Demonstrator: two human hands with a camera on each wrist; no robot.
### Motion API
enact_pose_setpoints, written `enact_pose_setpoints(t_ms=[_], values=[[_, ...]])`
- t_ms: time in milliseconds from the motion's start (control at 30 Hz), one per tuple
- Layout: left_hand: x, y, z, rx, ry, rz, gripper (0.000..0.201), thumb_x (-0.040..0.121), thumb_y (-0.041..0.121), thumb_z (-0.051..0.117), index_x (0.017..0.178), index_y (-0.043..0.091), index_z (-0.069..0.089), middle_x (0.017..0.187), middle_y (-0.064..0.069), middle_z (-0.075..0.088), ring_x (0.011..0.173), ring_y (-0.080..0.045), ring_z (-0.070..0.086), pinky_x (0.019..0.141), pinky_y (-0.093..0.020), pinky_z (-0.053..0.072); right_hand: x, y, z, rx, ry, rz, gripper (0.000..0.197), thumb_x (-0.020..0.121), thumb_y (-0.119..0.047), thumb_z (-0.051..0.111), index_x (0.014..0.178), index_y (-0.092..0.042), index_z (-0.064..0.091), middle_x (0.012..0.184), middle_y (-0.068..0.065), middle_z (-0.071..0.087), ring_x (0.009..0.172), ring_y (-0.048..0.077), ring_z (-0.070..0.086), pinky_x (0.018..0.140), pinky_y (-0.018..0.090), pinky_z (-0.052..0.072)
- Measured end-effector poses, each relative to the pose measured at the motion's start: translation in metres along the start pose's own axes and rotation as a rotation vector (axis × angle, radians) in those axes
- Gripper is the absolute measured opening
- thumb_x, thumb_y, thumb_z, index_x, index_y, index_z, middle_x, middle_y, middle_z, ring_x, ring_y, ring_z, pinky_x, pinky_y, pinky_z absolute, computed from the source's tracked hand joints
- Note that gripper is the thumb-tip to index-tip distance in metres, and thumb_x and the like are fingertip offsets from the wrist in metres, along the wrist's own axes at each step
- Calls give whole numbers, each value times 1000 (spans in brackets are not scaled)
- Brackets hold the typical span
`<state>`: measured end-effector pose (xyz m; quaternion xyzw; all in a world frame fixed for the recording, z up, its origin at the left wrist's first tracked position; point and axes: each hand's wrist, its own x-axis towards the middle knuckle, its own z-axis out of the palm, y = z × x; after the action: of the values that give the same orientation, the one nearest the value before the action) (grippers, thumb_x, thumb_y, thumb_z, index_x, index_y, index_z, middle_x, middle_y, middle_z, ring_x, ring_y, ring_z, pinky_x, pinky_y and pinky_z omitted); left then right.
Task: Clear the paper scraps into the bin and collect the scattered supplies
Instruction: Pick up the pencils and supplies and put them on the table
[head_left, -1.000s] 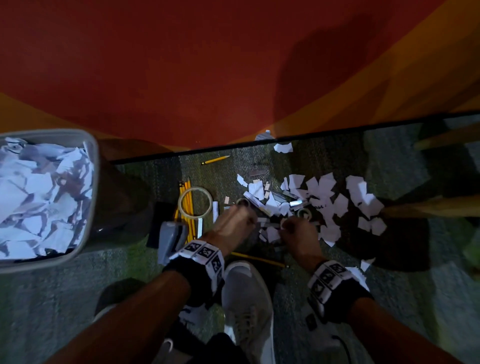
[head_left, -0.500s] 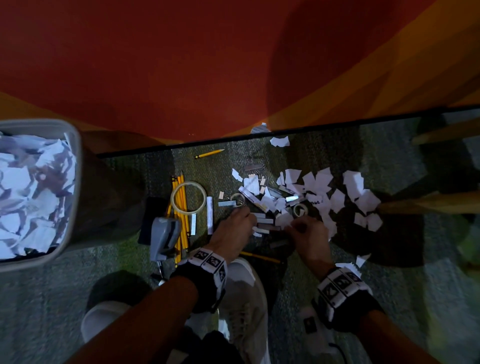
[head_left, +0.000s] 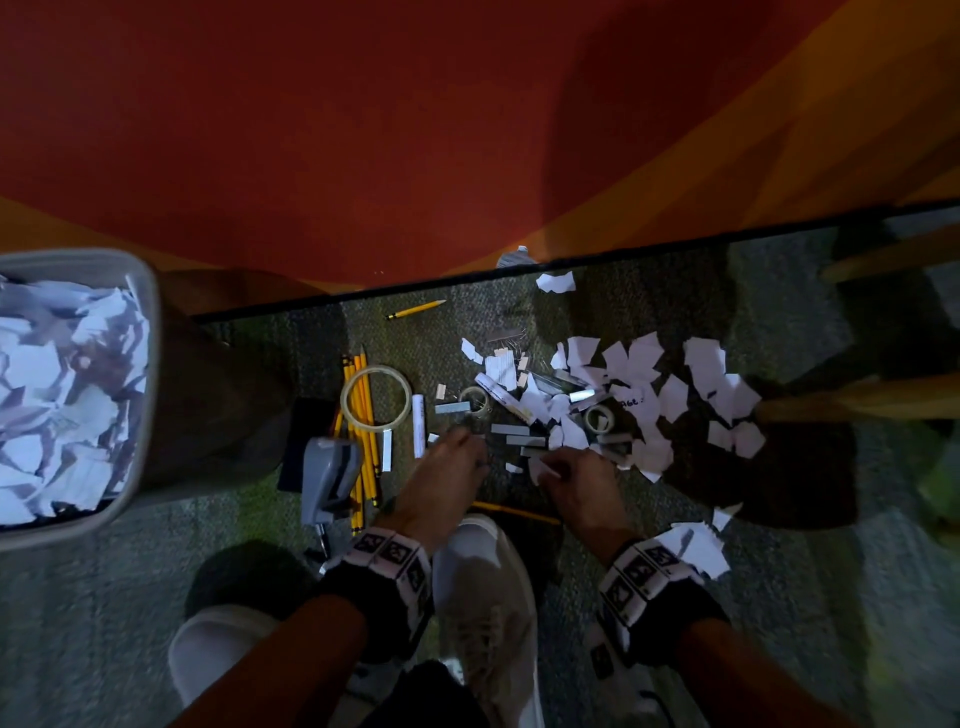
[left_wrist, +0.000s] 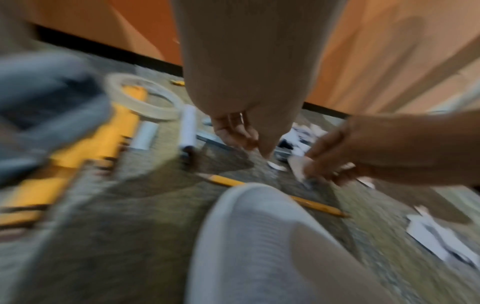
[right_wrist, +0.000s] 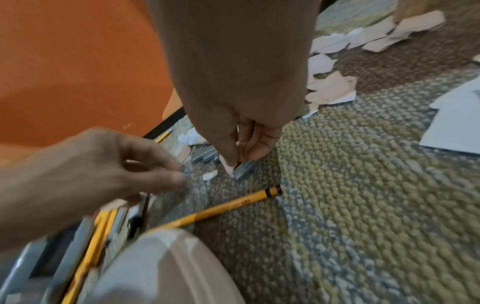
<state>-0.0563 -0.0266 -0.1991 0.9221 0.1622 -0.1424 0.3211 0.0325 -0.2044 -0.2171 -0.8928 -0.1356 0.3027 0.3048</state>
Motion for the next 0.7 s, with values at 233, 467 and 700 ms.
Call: enact_pose_setpoints(t_ms=[233, 467, 700], values=[[22, 10, 39, 82, -127, 71, 17, 88, 15, 65, 105, 14, 67, 110, -1, 54, 108, -24, 56, 83, -46, 53, 2, 7, -20, 31, 144, 40, 1, 86, -10, 69, 87, -9, 69, 78, 6, 67, 77, 23, 66, 60, 17, 40], [23, 15, 38, 224, -137, 113, 16, 97, 13, 49, 110, 9, 57, 118, -8, 48, 113, -29, 48, 85, -47, 51, 26, -4, -22, -93, 55, 24, 22, 90, -22, 61, 107, -10, 67, 87, 16, 70, 81, 33, 67, 66, 31, 49], [54, 26, 13, -74, 65, 101, 25, 95, 7, 53, 111, 23, 63, 112, -3, 61, 105, -25, 59, 89, -43, 50, 37, -3, -6, -375, 71, -72, 16, 86, -6, 56, 93, -7, 70, 96, 15, 66, 98, 35, 55, 83, 41, 43]])
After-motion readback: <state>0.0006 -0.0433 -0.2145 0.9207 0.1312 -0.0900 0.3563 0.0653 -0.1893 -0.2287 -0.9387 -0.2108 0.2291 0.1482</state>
